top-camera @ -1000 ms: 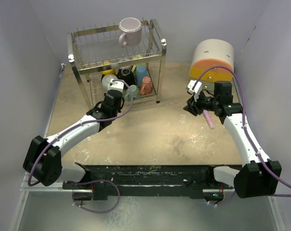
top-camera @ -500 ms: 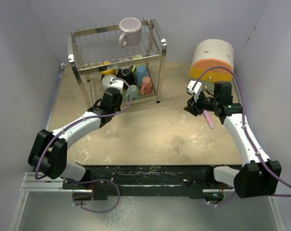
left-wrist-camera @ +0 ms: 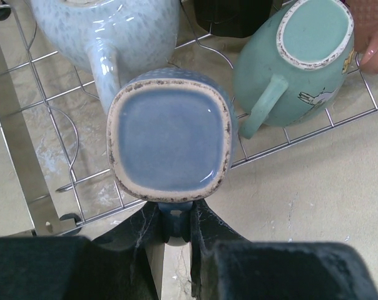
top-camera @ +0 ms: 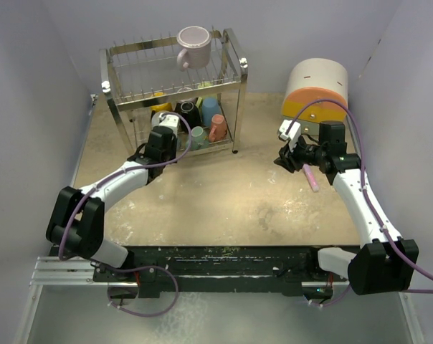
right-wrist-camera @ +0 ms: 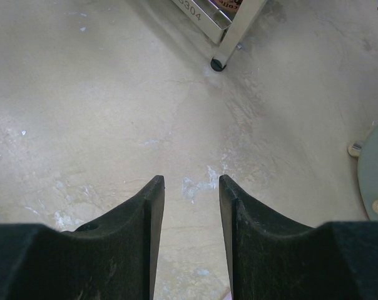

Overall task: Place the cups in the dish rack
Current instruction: Place the cup on the dish rack.

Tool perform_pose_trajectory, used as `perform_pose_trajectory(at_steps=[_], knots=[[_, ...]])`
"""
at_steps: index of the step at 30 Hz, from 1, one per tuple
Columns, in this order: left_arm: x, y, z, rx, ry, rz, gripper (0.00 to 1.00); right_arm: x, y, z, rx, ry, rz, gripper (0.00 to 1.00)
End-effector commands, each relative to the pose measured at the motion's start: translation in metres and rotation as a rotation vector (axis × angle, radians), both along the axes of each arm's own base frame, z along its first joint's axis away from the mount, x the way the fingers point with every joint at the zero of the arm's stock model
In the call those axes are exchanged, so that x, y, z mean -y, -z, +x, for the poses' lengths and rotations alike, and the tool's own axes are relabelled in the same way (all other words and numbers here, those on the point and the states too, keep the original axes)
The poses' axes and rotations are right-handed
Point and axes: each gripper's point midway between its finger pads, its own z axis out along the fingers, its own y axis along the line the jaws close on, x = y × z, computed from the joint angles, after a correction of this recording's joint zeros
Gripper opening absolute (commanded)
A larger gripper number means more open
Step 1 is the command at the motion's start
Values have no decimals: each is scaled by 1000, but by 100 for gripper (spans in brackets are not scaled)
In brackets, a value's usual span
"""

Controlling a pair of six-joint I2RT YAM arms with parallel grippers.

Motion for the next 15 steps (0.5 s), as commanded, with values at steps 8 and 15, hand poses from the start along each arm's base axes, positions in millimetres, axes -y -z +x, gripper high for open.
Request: perform_pose_trajectory(at_steps=[8,15], knots=[[12,-37,37,115,6,-115,0,2,-4,0,21,0,-6,43],[6,-25,44,62,-13,-132,0,2,-3,0,20,2,-10,43]])
